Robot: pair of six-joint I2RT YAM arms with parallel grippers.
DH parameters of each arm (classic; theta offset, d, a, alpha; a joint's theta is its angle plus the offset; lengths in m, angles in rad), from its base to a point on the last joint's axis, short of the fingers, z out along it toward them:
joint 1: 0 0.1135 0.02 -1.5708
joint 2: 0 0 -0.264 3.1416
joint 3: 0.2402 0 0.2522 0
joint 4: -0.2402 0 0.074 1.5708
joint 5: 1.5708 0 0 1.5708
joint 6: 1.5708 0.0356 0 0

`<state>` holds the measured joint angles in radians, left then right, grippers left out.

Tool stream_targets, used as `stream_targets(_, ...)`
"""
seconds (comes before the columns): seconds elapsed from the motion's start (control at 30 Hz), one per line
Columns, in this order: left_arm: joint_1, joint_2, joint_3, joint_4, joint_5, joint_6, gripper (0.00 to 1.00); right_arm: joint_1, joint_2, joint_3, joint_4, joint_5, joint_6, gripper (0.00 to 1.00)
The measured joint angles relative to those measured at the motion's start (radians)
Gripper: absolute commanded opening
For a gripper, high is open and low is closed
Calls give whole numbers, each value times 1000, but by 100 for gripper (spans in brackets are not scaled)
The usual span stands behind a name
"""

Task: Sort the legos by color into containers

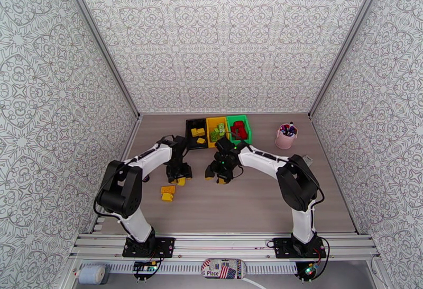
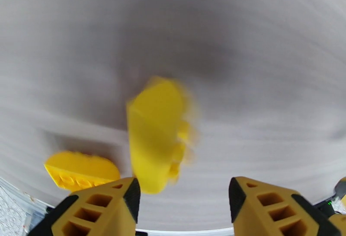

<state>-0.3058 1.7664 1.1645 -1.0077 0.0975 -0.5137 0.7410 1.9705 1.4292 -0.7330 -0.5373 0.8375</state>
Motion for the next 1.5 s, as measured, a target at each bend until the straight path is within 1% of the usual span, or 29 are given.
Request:
stream_targets(0.37,0,15,9,-10,-29,37,59,0,0,-34,18,7,1,60)
stream_targets(0.67,-15,60,89,-7,-14,40,59,0,0,-35,18,8,3,59)
stream_targets(0.97,-16,177,124,2,-6,14,47,0,-6,-58,18,26,3,59)
stream_targets(1.1,-16,181,131,0,-8,-3,37,0,-19,-61,18,32,2,58)
stream_targets(1.17,-17,181,138,-5,-8,-6,34,0,-23,-61,17,33,2,58)
stream_targets(1.33,-18,180,203,-27,3,-5,32,0,-24,-56,10,32,-1,58)
stream_targets(1.5,-3,172,314,-32,73,-6,32,-2,-23,4,6,22,-8,58)
